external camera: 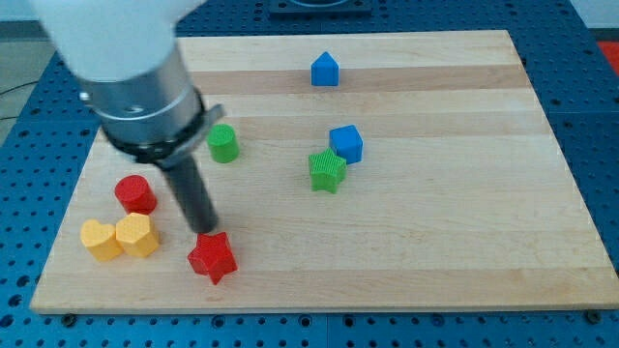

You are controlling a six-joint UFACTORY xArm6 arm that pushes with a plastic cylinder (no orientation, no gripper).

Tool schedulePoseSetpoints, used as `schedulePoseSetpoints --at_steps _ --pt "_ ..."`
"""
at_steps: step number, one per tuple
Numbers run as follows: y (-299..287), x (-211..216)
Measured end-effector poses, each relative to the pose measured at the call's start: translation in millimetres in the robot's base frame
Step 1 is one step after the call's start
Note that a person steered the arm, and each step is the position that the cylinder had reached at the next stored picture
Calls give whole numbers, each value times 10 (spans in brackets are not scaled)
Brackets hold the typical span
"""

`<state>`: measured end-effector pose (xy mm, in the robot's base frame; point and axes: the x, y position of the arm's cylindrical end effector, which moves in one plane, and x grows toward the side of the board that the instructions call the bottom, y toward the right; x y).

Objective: Move the green star slightly into the left side of the blue cube

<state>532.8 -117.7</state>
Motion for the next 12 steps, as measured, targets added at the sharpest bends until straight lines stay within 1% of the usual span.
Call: schedulePoseSetpoints --at_steps 1,2,3,4,5,6,7,8,9,10,11,12 --pt "413 -48" --pt "495 -61" --pt "797 -126" --pt "1396 -150" --pt "1736 -137" --pt "1737 -137" --pt "1959 -107" --pt "1994 247" --pt "1811 89" --pt "1156 -421" --pt "668 -896" --pt "673 -1457"
